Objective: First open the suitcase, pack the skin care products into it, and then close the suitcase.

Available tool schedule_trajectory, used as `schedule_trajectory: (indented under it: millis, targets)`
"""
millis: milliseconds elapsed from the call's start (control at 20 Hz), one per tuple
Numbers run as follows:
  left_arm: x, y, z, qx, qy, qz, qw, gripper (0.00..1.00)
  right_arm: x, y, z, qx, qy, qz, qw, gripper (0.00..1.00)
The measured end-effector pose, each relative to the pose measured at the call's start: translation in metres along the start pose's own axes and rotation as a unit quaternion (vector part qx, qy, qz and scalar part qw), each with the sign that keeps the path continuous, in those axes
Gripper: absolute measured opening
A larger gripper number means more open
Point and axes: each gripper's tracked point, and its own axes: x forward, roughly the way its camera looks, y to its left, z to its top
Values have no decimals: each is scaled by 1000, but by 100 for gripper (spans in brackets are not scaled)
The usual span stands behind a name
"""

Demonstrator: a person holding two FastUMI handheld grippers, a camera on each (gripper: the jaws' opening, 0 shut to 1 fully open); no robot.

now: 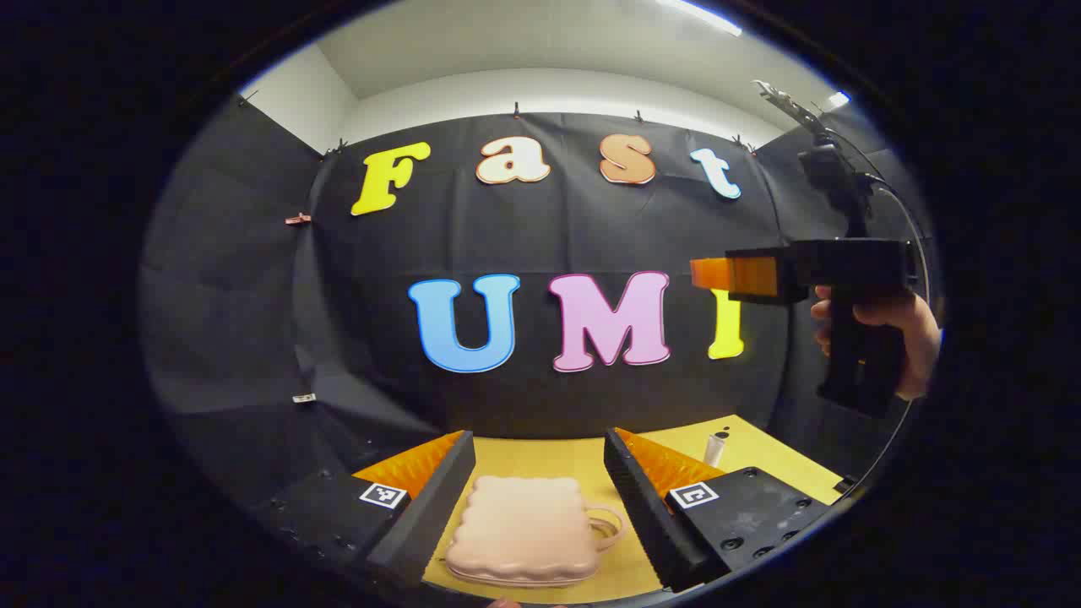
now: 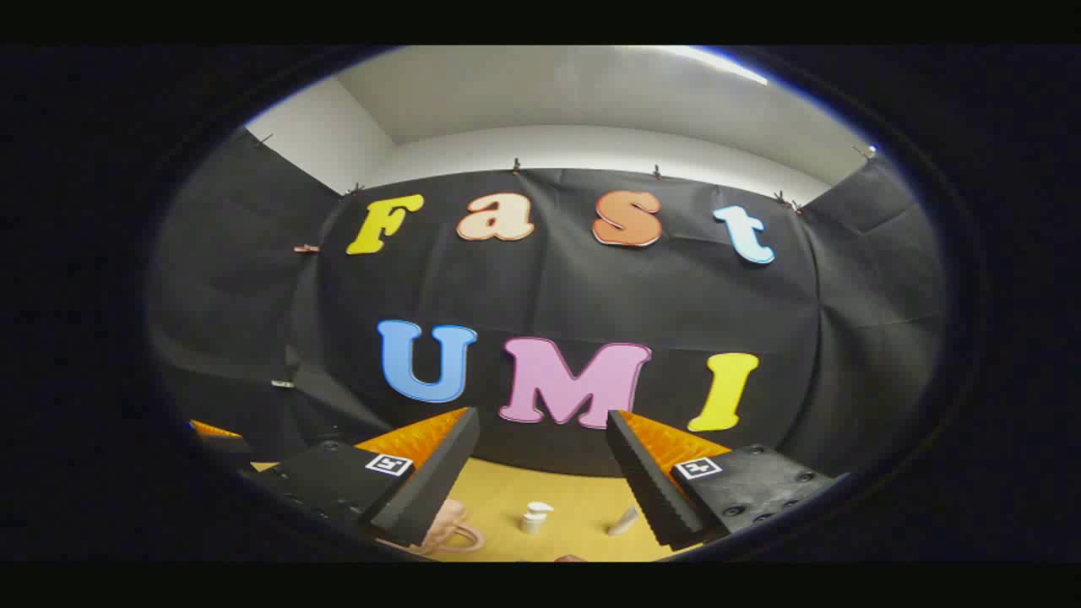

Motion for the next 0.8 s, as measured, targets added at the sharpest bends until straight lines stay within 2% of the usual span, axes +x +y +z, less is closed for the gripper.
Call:
schedule_trajectory:
  millis: [300,350,400,450,600,800]
  targets:
    - [32,-35,5,-52,-7,-60,997,97,-14,-54,-7,-10,1,-55,998,96]
    - [34,-36,5,-57,-8,-64,996,100,-16,-60,-8,-10,3,-63,998,94]
    - [36,-36,3,-58,-7,-66,996,97,-18,-67,-9,-9,6,-71,997,96]
    - [37,-34,-2,-58,-3,-66,996,97,-20,-71,-10,-9,7,-77,997,94]
    - [35,-28,-21,-67,16,-63,996,97,-27,-86,-9,-14,2,-98,995,96]
    - [34,-29,-41,-78,38,-66,994,98,-35,-89,-17,-17,11,-105,994,96]
